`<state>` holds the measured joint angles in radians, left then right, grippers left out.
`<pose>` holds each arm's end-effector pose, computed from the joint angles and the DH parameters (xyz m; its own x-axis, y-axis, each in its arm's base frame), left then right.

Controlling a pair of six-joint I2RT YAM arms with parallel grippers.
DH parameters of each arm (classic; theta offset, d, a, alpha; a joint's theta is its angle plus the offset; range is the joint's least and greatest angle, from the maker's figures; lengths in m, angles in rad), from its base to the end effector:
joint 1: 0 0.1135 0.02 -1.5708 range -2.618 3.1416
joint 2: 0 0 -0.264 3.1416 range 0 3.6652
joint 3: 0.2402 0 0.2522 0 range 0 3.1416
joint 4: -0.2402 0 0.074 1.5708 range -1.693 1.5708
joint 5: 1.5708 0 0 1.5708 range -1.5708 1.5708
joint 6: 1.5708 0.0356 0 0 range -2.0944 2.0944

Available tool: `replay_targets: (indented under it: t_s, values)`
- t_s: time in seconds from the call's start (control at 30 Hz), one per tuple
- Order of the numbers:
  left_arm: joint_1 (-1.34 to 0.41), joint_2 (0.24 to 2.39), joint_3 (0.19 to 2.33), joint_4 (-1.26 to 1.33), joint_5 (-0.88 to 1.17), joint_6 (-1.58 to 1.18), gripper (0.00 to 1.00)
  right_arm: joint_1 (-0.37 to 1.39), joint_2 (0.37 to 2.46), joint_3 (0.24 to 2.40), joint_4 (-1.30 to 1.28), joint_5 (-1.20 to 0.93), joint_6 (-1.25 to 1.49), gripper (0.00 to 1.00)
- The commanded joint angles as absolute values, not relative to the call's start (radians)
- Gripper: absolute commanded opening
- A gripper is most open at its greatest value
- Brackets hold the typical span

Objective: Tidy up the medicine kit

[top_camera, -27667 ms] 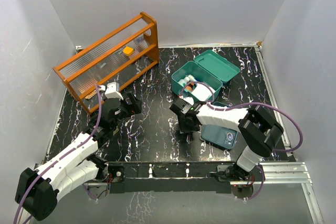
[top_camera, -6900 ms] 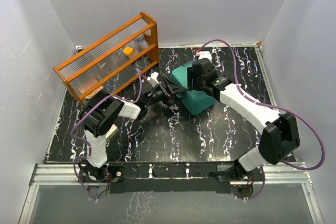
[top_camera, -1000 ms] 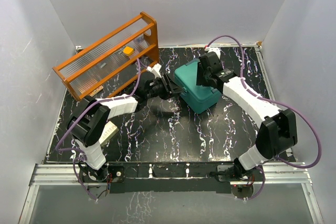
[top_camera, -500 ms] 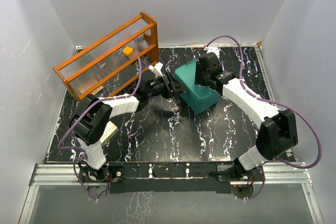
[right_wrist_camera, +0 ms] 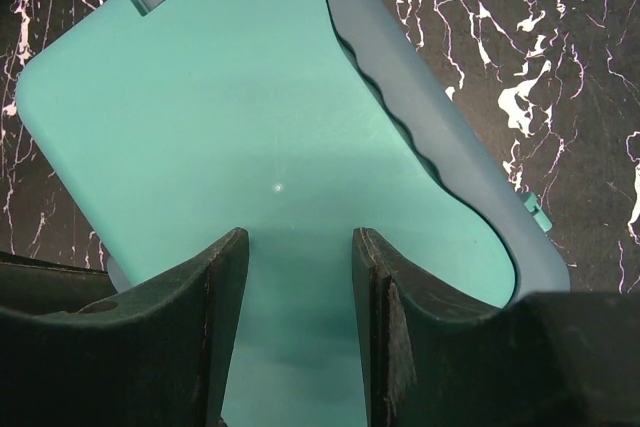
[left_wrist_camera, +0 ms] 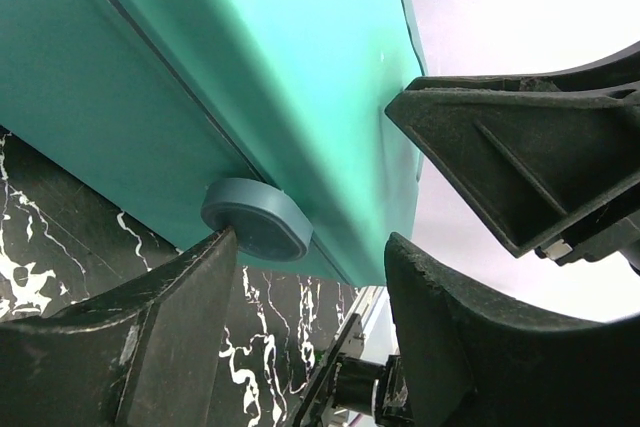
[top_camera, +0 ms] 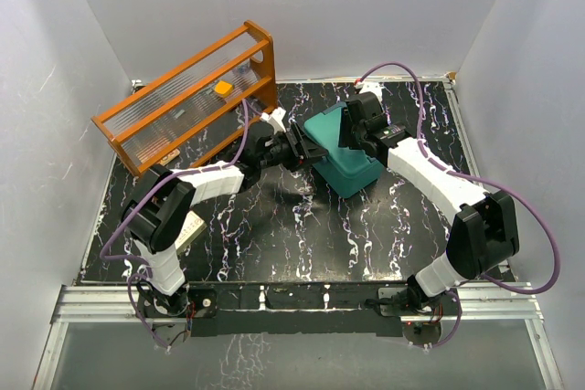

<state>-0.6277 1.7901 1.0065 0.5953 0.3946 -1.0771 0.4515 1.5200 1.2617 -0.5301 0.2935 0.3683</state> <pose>0.3143 -0.2450 0.2208 -0.8184 -0.4106 -0.4021 0.2684 0.3458 -0.8991 0.3059 0.1369 0.2959 -0.6797 0.0535 -0.7316 0.0113 0.9980 0.0624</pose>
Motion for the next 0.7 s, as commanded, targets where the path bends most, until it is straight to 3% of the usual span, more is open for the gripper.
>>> replay_targets:
  t_s: [0.0,0.67]
  values:
    - [-0.640,1.749,1.070,0.543,0.368,-1.051,0.60,0.454,1.529,1.227,-0.588,0.270,0.384,0.43]
    - [-0.652,1.823,1.188,0.346,0.306,-1.080,0.65,0.454,1.528,1.220,-0.579,0.262,0.394,0.42]
